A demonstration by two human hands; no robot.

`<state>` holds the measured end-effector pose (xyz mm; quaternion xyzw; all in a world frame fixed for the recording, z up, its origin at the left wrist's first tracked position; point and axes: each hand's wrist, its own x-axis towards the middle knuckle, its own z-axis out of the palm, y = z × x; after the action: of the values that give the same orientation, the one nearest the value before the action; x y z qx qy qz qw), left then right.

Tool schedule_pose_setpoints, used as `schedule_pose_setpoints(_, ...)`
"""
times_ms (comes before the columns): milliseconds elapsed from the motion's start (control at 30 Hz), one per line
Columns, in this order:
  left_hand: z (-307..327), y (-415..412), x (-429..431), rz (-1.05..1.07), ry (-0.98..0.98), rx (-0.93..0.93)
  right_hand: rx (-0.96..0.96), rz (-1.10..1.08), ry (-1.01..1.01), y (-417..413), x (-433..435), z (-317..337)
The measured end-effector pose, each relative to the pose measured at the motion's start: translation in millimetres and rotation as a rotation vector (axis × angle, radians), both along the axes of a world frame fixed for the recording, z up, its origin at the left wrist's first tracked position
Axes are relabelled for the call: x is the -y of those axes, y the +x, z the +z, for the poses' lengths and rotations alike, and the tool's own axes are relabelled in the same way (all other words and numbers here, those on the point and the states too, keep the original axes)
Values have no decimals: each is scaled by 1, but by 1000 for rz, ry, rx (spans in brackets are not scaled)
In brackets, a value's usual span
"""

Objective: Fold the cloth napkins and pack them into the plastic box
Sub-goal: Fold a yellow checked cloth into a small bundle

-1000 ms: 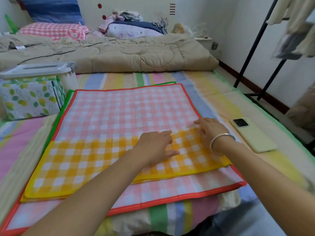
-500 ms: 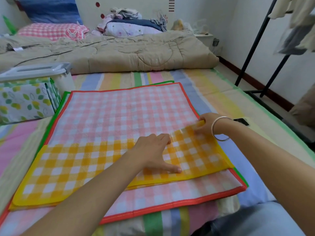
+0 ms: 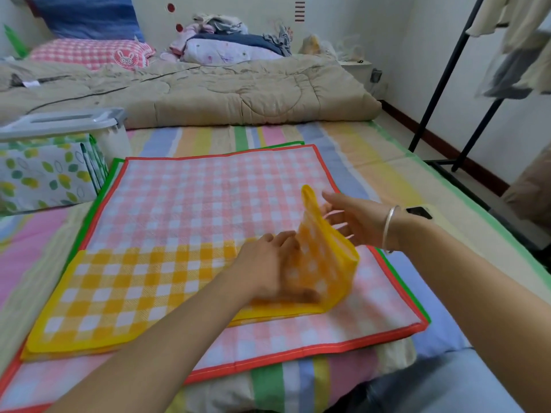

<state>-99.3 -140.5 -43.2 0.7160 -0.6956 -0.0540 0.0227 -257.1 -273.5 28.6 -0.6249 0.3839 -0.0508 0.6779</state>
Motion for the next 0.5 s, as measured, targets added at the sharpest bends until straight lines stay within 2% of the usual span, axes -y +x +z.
schedule_pose_setpoints(67,-7,8,-5,-10,-29,-158,54,20,-111,19,-19,3)
schedule_pose_setpoints(100,-9,12,-11,16,-37,-351,65,18,-249,28,-26,-1)
schedule_pose_setpoints(167,-11,19,-25,143,-114,-838,-16,15,-662,45,-40,-18)
schedule_pose_setpoints(233,-10,20,-34,339,-274,-1189,-99,21,-970,55,-54,-38)
schedule_pose_setpoints(333,-11,24,-35,673,-537,-1619,-165,105,-1052,65,-72,-59)
schedule_pose_setpoints(400,-8,23,-37,771,-671,-1780,-266,193,-1053,71,-79,-71)
schedule_pose_setpoints(500,-7,15,-39,750,-741,-1724,-383,262,-1062,75,-88,-84)
